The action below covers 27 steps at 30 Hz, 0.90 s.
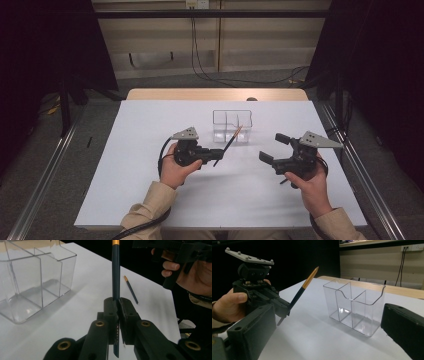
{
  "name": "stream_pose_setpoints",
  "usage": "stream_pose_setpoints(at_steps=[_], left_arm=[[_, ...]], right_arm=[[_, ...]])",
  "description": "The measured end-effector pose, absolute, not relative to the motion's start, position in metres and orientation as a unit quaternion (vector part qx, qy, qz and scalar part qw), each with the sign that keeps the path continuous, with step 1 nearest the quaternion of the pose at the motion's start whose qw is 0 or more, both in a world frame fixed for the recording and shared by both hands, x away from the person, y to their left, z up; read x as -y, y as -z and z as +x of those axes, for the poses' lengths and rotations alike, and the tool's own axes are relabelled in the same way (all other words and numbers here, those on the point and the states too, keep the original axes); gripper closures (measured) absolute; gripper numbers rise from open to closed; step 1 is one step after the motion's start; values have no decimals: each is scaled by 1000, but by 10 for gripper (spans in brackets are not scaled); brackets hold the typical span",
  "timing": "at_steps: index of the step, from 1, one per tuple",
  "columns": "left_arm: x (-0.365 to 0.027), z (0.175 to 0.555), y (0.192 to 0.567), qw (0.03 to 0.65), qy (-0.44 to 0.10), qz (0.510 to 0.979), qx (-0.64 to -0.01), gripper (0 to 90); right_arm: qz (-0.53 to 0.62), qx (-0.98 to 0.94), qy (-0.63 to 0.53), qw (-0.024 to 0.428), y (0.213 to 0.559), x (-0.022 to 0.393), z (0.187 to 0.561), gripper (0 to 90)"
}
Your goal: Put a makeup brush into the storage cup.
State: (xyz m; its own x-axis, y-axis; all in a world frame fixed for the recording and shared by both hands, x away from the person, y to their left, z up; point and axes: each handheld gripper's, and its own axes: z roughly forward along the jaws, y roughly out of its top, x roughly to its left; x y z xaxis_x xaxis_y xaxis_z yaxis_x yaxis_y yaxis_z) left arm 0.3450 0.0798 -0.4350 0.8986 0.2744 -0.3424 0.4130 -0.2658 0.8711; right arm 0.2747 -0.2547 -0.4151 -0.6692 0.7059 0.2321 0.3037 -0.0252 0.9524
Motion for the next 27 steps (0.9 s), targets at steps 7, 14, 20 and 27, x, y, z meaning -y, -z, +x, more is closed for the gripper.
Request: stream_pose_setpoints(at_steps=[7, 14, 20, 27], left_arm=[[-69, 344, 435, 578, 65, 787, -206, 850], [-59, 341, 431, 594, 69, 778, -194, 850], [-56, 338, 425, 608, 65, 770, -181, 850], [-55, 335, 427, 615, 68, 765, -177, 850]], right_arm=[[379, -677, -614, 146, 417, 252, 280, 23], [366, -679, -623, 131, 415, 242, 284, 112], [355, -683, -626, 123, 414, 233, 290, 232], [348, -678, -638, 112, 413, 225, 293, 378]])
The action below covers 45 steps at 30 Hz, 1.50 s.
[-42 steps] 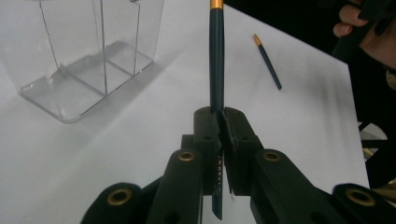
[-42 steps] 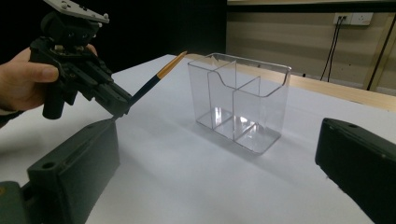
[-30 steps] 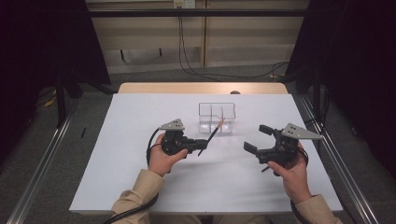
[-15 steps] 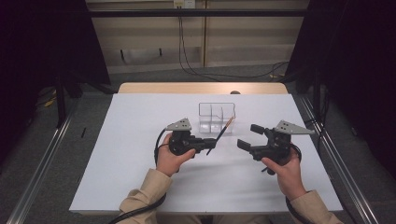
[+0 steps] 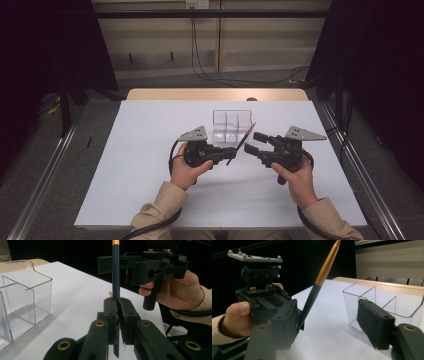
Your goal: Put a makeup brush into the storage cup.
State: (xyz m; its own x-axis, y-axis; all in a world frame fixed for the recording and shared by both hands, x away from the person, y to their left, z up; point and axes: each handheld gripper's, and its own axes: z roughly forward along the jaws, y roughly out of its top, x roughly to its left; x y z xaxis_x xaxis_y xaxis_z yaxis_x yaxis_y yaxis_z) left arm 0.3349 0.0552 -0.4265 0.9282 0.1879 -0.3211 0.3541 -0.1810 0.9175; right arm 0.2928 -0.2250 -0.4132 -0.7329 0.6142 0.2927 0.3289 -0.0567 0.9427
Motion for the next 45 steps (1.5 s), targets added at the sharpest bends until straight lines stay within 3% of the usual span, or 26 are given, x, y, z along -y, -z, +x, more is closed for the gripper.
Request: stream_pose_setpoints(at_steps=[20, 24, 28, 45], left_arm=[[-48, 333, 429, 616, 68, 768, -160, 848], [-46, 333, 430, 617, 70, 769, -154, 842], [-49, 334, 431, 618, 74, 768, -153, 810], [-61, 334, 429, 635, 64, 756, -144, 507]], right_arm=[[344, -653, -673, 55, 410, 221, 295, 813], [339, -651, -678, 40, 409, 221, 294, 835], [324, -656, -679, 53, 406, 219, 292, 837], [305, -670, -672, 80, 402, 218, 293, 838]])
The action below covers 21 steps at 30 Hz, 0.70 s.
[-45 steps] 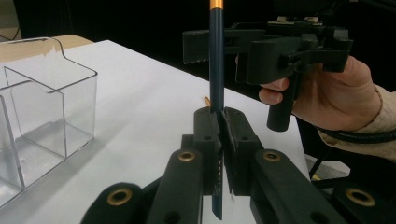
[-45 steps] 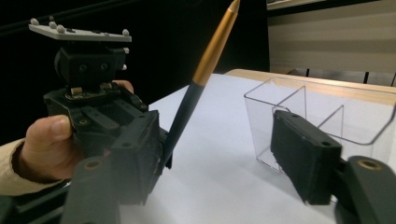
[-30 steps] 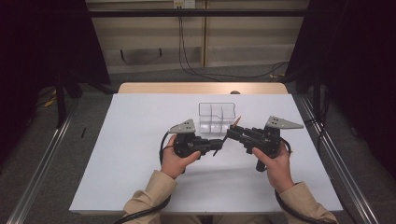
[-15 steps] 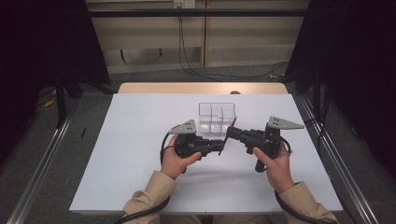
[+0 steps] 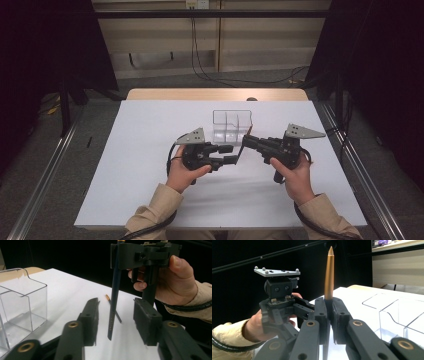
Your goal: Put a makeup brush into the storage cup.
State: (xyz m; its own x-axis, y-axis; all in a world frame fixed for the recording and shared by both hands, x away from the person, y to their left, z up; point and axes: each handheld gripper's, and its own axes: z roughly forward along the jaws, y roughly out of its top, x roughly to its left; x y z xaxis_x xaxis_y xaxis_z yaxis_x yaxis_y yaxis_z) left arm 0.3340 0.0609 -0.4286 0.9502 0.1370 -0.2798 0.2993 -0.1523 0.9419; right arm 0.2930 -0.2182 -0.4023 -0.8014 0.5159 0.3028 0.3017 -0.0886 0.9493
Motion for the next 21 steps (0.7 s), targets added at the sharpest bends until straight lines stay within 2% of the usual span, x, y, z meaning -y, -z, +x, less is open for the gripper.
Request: stream_pose_setpoints(at_steps=[4, 8, 11, 21], left_arm=[[-63, 335, 430, 637, 58, 755, -144, 399], [-66, 337, 431, 642, 48, 752, -141, 240], [-69, 338, 432, 639, 41, 755, -142, 159], [-84, 340, 433, 629, 17, 762, -153, 44]], right_arm=[[303, -673, -670, 84, 402, 219, 293, 838], [300, -674, -670, 86, 402, 219, 292, 838], [299, -674, -670, 88, 401, 219, 292, 838], [295, -678, -666, 95, 400, 220, 291, 837]])
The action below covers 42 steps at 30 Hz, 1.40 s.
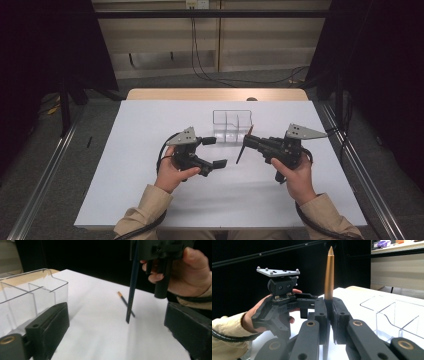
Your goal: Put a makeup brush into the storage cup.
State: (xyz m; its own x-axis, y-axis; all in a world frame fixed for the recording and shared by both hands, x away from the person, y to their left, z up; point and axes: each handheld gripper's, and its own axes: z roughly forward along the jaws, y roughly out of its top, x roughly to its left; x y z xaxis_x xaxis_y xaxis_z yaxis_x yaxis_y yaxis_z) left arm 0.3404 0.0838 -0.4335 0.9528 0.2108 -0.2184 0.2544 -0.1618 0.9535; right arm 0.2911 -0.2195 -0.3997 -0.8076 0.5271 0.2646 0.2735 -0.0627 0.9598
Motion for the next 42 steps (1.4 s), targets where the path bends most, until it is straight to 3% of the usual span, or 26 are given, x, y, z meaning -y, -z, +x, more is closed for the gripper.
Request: stream_pose_setpoints(at_steps=[8, 42], left_arm=[[-101, 341, 431, 631, 0, 759, -160, 1], [-173, 323, 429, 605, -59, 775, -172, 1]], right_arm=[[293, -680, -665, 101, 400, 222, 291, 837], [295, -682, -659, 112, 402, 228, 291, 837]])
